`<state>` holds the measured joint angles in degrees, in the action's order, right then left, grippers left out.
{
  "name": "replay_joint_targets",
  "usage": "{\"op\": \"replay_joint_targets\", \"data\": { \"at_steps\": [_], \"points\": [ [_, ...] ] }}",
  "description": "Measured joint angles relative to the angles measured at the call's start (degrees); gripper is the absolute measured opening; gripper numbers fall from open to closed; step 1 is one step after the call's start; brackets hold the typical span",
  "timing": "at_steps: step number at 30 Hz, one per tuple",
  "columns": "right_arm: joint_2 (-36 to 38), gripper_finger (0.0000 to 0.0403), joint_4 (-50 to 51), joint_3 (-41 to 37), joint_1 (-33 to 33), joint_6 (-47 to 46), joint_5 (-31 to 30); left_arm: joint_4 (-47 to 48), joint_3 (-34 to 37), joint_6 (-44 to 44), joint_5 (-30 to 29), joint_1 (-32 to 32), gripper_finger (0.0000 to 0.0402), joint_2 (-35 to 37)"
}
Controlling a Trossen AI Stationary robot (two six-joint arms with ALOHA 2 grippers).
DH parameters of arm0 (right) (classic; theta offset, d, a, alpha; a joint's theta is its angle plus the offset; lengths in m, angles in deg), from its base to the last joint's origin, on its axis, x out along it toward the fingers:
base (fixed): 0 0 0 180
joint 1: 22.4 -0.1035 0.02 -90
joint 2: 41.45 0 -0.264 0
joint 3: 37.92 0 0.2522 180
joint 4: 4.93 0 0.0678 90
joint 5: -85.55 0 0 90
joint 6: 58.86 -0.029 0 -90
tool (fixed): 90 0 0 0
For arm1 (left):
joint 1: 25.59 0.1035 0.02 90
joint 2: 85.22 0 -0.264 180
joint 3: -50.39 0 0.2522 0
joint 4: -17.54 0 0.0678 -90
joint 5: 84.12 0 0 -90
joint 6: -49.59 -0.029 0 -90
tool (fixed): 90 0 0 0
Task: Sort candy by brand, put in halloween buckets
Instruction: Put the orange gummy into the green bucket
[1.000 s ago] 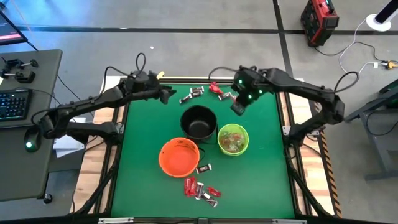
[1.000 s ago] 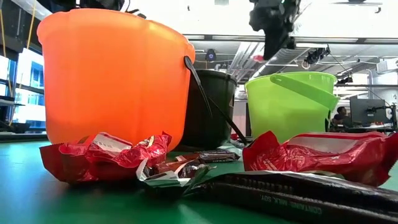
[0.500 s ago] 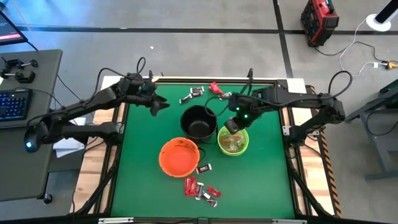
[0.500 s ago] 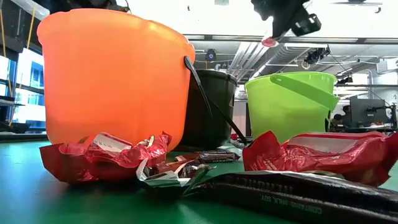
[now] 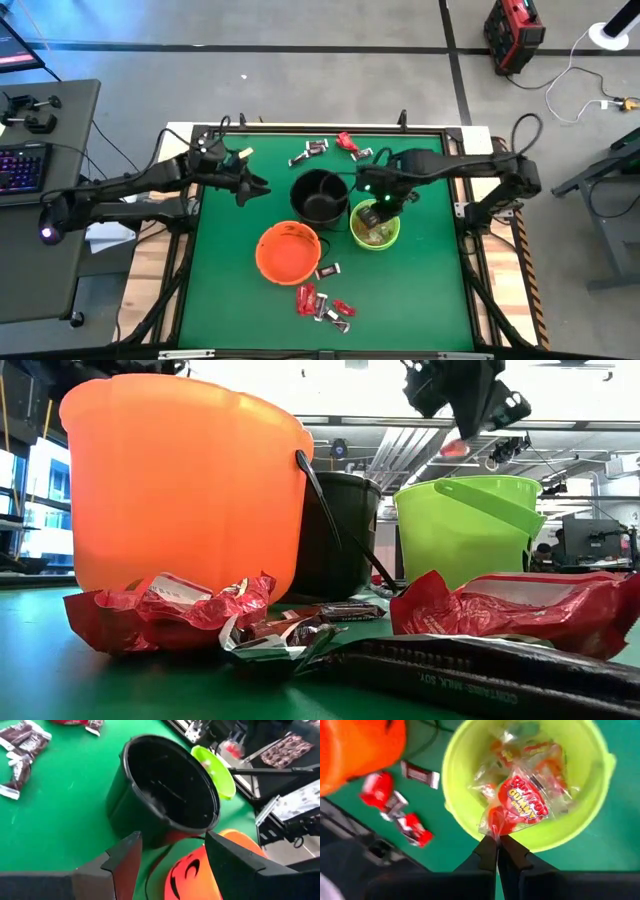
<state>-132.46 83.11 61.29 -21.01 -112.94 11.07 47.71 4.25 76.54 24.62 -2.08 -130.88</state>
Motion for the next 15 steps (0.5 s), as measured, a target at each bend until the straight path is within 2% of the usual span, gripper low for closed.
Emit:
{"op": "replay_joint_targets", "data": {
  "at_steps": [5, 15],
  "points": [
    [-4.1, 0.0, 0.0, 0.0, -1.7, 5.0, 1.5, -3.2, 0.0, 1.3, 0.1, -1.2, 0.0207, 0.7],
    [-4.2, 0.0, -0.2, 0.0, -1.2, 10.7, -0.1, -7.7, 0.0, 1.4, 0.2, -2.7, 0.0207, 1.1]
  ]
}}
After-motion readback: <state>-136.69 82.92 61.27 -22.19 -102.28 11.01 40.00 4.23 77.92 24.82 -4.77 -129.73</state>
